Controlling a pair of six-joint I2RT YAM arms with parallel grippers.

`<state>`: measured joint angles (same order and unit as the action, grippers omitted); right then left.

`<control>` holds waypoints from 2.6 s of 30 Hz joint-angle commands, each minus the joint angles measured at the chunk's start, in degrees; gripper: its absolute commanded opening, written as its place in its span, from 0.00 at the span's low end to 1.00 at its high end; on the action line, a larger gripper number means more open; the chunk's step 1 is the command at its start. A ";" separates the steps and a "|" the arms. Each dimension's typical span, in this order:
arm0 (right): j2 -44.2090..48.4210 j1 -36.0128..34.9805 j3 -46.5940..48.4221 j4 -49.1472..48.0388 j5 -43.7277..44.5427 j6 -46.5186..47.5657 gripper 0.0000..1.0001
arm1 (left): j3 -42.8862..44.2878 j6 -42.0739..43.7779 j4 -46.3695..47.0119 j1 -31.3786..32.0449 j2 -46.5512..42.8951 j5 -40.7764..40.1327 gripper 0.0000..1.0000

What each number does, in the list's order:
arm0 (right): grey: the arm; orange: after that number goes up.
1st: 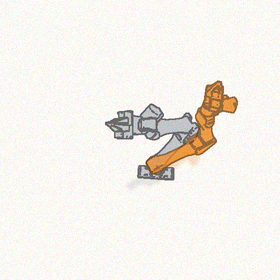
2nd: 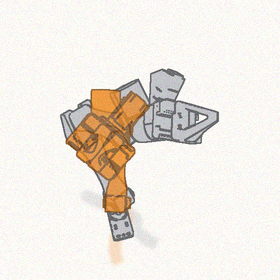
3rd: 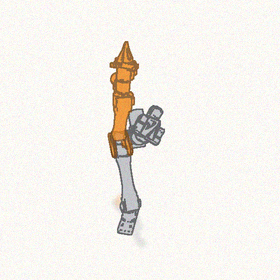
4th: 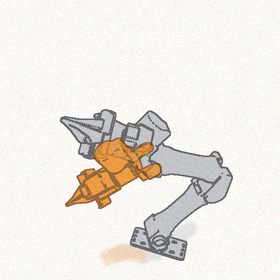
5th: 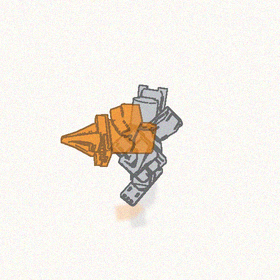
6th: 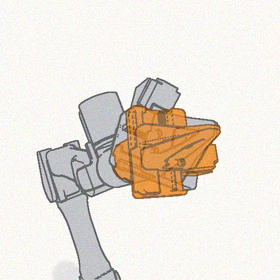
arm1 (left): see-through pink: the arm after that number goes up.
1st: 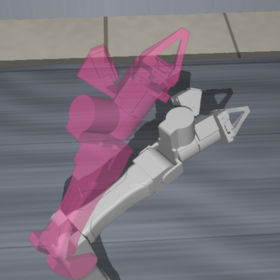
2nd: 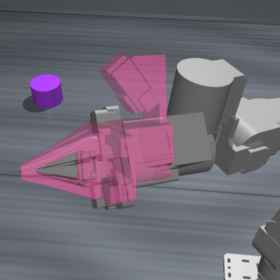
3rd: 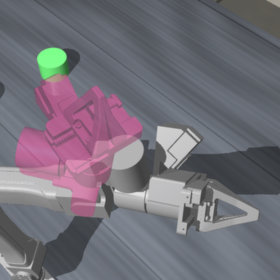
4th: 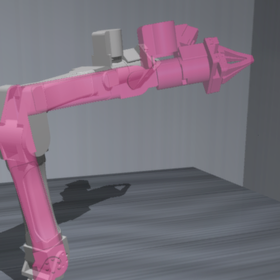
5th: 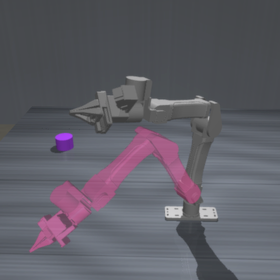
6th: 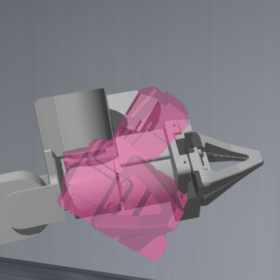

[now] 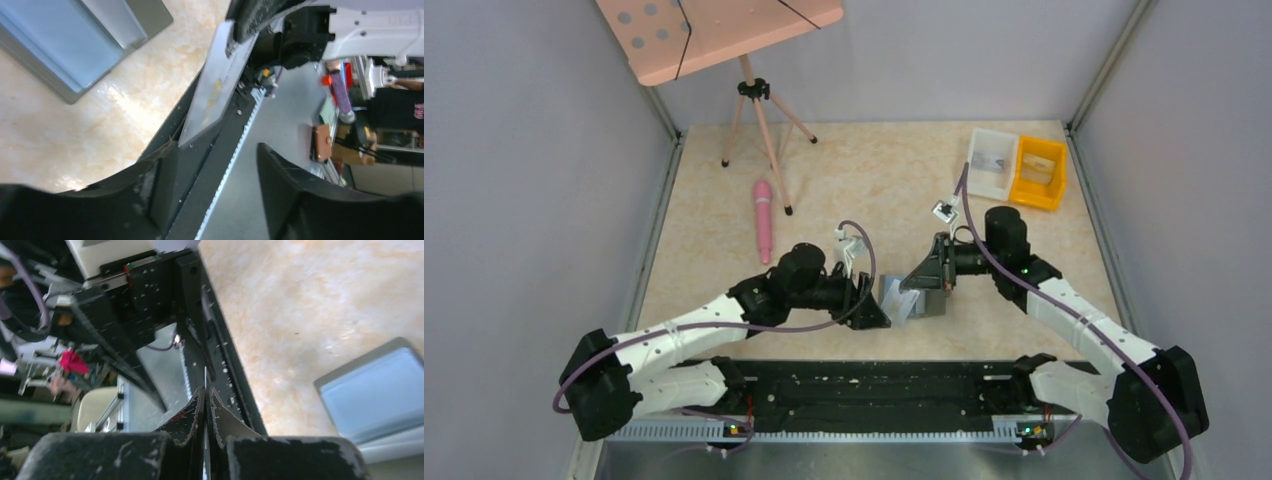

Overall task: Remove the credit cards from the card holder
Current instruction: Place the credit card in the storage box.

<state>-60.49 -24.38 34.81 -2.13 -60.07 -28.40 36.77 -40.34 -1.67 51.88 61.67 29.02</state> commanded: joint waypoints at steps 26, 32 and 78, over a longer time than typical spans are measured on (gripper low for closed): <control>-24.19 30.65 32.41 2.60 53.93 -0.43 0.00 | 6.85 22.74 -23.13 -0.20 -15.32 -49.41 0.99; -37.20 31.71 40.25 -4.41 52.50 -1.49 0.00 | 10.76 20.75 -29.26 -0.79 -11.52 -53.27 0.99; -68.00 32.28 68.39 0.47 54.11 -6.64 0.26 | 10.39 25.35 -28.48 -8.88 -10.65 -51.98 0.99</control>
<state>-128.64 7.16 96.95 -5.69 -8.64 -37.45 47.35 -15.29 -32.08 43.35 52.23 -21.80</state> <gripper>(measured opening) 0.246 0.991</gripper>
